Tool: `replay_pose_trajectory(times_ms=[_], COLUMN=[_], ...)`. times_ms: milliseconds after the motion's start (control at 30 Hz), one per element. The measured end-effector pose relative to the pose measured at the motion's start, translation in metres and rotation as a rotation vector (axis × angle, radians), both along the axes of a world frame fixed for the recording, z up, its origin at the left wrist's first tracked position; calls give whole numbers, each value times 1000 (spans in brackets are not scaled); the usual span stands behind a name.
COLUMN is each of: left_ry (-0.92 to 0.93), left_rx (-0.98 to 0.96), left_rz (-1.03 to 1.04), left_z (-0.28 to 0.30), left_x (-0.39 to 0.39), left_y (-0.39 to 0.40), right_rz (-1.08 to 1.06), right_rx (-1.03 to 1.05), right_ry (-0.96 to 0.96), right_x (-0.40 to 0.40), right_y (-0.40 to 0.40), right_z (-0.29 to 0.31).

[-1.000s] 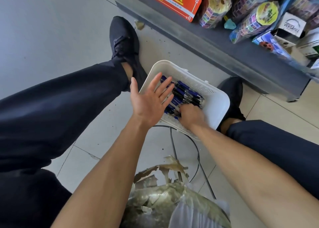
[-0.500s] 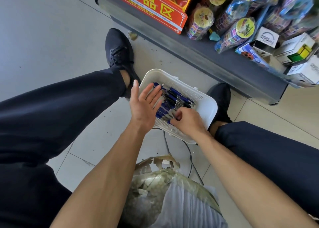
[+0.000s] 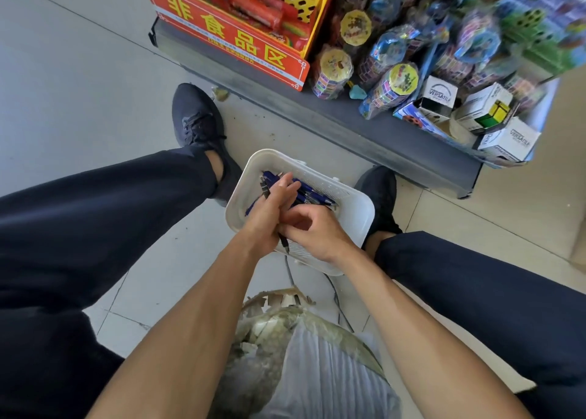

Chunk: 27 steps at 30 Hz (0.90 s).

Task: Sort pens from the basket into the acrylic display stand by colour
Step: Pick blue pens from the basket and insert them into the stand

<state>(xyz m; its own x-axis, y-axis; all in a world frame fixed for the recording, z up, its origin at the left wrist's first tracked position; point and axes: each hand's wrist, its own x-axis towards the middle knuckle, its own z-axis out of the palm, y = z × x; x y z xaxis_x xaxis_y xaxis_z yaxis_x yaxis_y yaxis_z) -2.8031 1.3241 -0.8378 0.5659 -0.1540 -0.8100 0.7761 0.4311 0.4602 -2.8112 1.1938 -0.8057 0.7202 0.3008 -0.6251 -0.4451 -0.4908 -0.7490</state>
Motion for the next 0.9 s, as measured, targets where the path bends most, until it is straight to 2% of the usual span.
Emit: replay_pose_trajectory(times_ms=[133,167,233,333,433,600,800,900], left_ry=[15,27,65,92,109,171,174,174], left_rx=[130,176,256,304,183,82,59,45], left_rz=[92,137,188,176,185,224,229,228], left_z=[-2,-3,-2,-2,3,3,-3,-4], left_x=[4,4,3,1,2,0,1,1], left_y=[-1,-1,0,6,10,12,13,13], right_rz=[-171,-259,-352,-231,-47,56,211,225], right_rx=[31,-5,-209,-461,-552,-613,-706,-744], right_ry=[69,92,94,63,6,-8,-75,-73], right_x=[-7,-8,-7,1,8,16,13,12], right_y=[-5,-9,-21,-34,-34,-30,-28,-26], right_z=[-16,-22,-39,-65,-83,-99,-102,-101])
